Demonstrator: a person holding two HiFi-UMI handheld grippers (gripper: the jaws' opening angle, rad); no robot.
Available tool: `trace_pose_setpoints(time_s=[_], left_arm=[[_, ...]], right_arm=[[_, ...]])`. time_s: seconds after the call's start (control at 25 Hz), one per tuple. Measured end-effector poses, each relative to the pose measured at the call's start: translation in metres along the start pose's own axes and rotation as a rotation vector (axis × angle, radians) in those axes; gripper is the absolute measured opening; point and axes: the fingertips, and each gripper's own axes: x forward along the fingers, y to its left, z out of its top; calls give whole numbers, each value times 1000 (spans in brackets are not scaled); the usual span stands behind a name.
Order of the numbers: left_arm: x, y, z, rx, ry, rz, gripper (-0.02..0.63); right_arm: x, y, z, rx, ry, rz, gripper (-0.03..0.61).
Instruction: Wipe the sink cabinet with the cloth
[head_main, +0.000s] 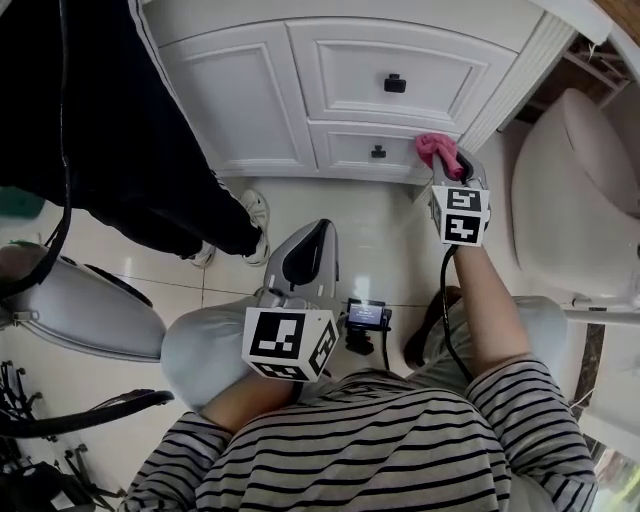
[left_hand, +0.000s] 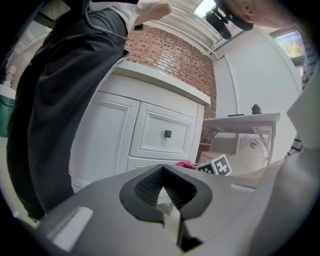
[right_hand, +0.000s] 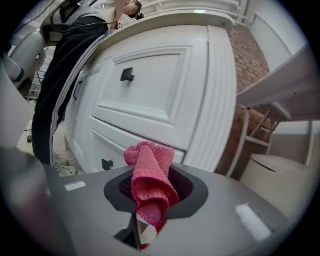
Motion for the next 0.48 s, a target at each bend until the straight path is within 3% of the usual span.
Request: trace_pose_setpoints(time_s=[0.12, 0.2, 0.48], left_arm=[[-2, -2, 1, -11, 0, 0, -6], [-3, -3, 3, -19, -6, -5, -6], [-8, 10, 6, -41, -5, 12, -6]], right_arm=[[-15, -27, -11, 94, 35, -101, 92], [-21, -13, -8, 139, 19, -96, 91], [23, 177, 17, 67, -76, 327, 91]])
